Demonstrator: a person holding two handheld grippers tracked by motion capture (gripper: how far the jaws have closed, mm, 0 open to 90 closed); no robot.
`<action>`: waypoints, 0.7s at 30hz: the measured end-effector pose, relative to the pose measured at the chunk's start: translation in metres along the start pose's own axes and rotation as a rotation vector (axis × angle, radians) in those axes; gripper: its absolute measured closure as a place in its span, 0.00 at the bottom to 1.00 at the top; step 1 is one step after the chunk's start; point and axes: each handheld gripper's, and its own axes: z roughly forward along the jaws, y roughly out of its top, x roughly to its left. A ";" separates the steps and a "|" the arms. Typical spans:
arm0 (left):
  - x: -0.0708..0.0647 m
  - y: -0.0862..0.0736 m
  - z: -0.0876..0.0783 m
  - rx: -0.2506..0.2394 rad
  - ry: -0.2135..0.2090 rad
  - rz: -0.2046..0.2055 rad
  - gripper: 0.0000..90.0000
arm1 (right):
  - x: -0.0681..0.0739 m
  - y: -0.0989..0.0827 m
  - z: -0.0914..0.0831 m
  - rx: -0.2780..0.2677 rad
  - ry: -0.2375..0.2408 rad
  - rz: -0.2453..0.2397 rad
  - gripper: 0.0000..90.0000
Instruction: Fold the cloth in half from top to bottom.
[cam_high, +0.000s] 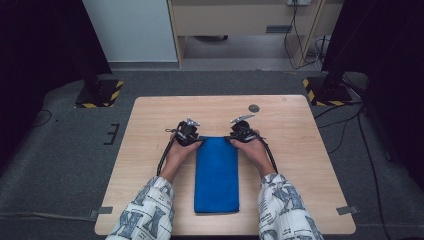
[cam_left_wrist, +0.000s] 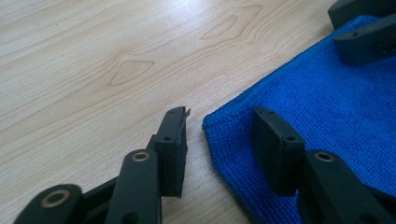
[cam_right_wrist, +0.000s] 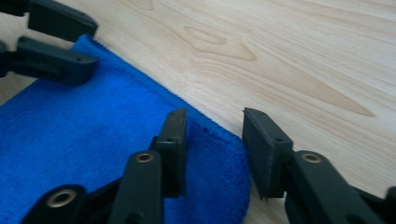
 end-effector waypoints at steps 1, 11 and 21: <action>0.000 0.000 0.000 -0.001 -0.001 0.000 0.64 | 0.001 -0.001 0.000 -0.002 -0.003 -0.008 0.74; -0.006 -0.003 -0.001 -0.026 -0.035 -0.002 0.92 | 0.002 -0.007 -0.006 -0.028 0.048 -0.007 0.95; -0.010 0.007 -0.023 -0.101 -0.032 0.018 0.96 | 0.006 0.002 -0.030 -0.087 0.065 -0.018 0.96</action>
